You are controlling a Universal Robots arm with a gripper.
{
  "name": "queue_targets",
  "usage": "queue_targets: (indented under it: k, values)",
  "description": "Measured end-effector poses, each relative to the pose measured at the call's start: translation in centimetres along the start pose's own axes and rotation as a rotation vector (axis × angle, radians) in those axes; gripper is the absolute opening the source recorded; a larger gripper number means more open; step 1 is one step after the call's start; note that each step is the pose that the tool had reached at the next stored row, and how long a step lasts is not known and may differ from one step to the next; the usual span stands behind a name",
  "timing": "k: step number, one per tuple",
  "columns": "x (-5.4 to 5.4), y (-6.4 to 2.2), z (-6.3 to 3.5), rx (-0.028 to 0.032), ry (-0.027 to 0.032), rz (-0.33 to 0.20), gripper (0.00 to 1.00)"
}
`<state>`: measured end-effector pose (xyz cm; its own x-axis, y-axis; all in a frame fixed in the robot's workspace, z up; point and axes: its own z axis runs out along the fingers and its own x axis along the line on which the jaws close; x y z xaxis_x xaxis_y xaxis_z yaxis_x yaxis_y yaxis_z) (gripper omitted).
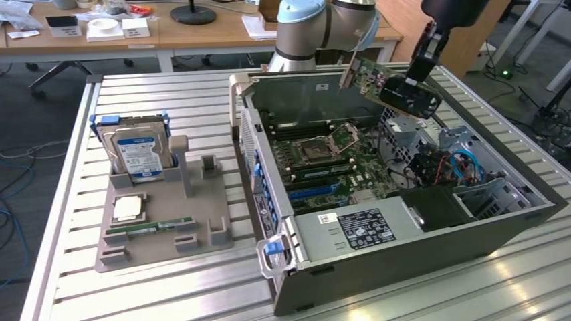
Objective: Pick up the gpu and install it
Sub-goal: 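Insert the gpu into the slot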
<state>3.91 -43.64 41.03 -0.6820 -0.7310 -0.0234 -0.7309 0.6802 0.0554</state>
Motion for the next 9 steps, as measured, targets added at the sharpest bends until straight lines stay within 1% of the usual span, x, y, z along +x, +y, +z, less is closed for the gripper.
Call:
queue_targets:
  k: [9]
  values:
    - [-0.01,0.01,0.00,-0.0022,0.0059,-0.102,0.27]
